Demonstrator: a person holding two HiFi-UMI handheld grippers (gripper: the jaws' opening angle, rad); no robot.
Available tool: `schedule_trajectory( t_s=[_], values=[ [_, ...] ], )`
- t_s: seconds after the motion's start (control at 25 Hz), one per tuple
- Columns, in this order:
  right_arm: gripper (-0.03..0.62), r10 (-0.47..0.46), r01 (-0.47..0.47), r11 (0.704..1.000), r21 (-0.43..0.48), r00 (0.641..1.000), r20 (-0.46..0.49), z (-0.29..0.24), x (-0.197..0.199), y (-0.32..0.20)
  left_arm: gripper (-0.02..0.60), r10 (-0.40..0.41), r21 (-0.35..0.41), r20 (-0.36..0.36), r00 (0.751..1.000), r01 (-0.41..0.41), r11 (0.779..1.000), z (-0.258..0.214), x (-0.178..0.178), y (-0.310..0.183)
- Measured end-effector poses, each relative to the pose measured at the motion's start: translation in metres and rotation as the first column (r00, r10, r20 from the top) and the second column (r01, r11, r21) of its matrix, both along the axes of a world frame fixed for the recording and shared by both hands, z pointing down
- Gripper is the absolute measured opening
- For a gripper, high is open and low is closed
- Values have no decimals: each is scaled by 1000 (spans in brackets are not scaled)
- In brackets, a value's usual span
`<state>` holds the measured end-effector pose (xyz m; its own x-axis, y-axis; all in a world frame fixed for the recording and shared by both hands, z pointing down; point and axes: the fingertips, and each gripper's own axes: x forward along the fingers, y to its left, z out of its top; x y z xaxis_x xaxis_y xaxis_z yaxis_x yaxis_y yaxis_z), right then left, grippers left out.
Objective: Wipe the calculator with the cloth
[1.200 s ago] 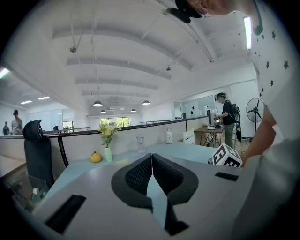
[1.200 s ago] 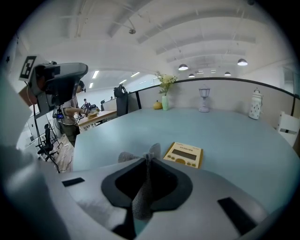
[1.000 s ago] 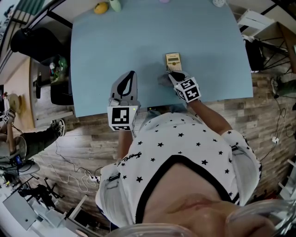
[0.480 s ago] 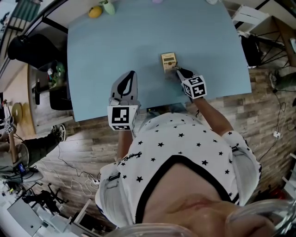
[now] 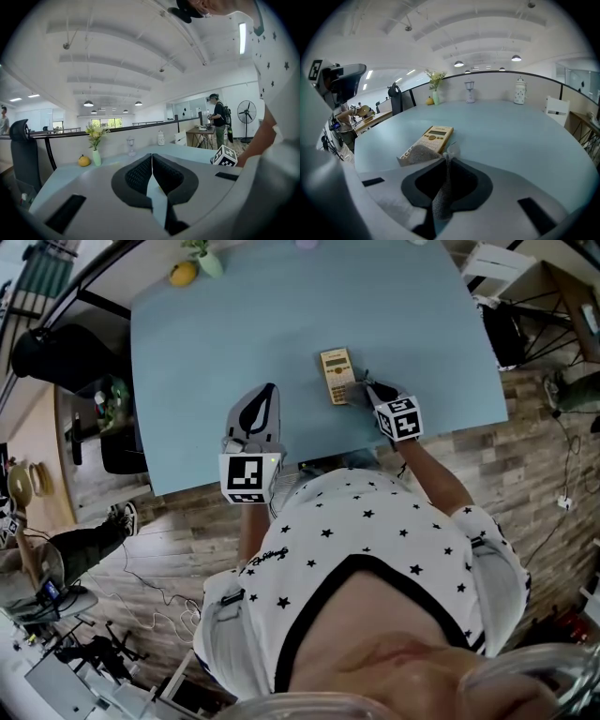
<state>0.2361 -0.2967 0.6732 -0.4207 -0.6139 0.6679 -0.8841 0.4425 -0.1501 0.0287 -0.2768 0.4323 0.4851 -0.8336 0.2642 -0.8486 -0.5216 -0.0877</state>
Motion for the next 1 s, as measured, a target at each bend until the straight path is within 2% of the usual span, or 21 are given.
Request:
schedule_trajectory(
  t_s=[0.24, 0.4, 0.52, 0.68, 0.8, 1.0],
  values=[
    [32, 8, -9, 1000, 7, 1000, 20, -3, 3, -3, 31, 0, -4, 2, 1000, 0, 1000, 3, -1, -1],
    [32, 73, -77, 997, 31, 992, 107, -21, 8, -14, 31, -3, -9, 3, 1000, 3, 1000, 4, -4, -2],
    [32, 89, -108, 989, 99, 980, 179, -54, 6, -28, 31, -9, -11, 2, 1000, 9, 1000, 4, -6, -3],
    [32, 28, -90, 970, 226, 965, 262, -109, -7, -42, 31, -15, -10, 2, 1000, 15, 1000, 3, -8, -6],
    [32, -33, -61, 948, 314, 958, 286, -146, -18, -47, 31, -14, -11, -2, 1000, 14, 1000, 4, -7, -7],
    [32, -116, -28, 917, 399, 936, 332, -186, -36, -45, 31, -25, -11, -7, 1000, 24, 1000, 5, -7, -9]
  ],
)
